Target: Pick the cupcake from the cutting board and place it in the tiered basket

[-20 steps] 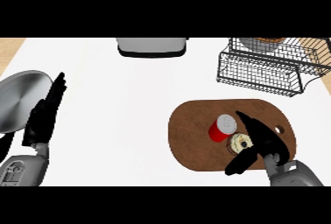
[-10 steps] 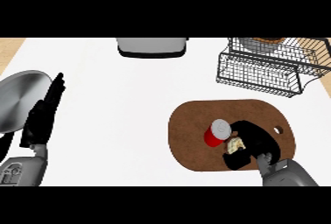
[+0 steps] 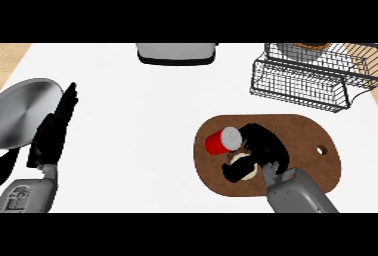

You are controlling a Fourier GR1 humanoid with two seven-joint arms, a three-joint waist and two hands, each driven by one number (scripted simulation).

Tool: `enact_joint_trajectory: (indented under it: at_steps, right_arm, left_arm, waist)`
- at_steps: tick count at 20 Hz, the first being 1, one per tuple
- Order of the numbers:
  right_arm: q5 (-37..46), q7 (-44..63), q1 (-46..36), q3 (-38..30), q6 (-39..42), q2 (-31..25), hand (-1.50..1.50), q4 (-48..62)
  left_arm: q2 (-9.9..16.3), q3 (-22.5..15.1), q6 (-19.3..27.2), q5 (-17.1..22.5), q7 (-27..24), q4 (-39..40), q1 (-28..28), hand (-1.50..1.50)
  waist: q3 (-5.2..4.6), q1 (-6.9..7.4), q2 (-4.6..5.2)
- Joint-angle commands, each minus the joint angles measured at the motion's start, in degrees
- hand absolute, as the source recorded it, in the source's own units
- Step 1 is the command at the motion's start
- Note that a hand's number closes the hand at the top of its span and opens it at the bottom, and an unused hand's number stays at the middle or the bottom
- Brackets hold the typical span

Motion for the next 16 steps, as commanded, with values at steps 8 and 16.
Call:
enact_joint_trajectory:
  at_steps: [8, 16]
  right_arm:
    - [13.09, 6.39, -26.54, 3.46, -26.10, 11.29, 1.50, 17.32]
    - [29.93, 10.91, -38.78, -0.09, -32.77, 11.38, 1.50, 18.03]
  left_arm:
    - [0.81, 0.55, -2.15, 0.74, -0.32, 2.30, -3.48, 0.00]
    - [-0.62, 0.33, 0.31, -1.07, -0.95, 3.04, -1.64, 0.00]
  waist:
    - [0.02, 2.28, 0.44]
    - [0.00, -0.49, -0.26]
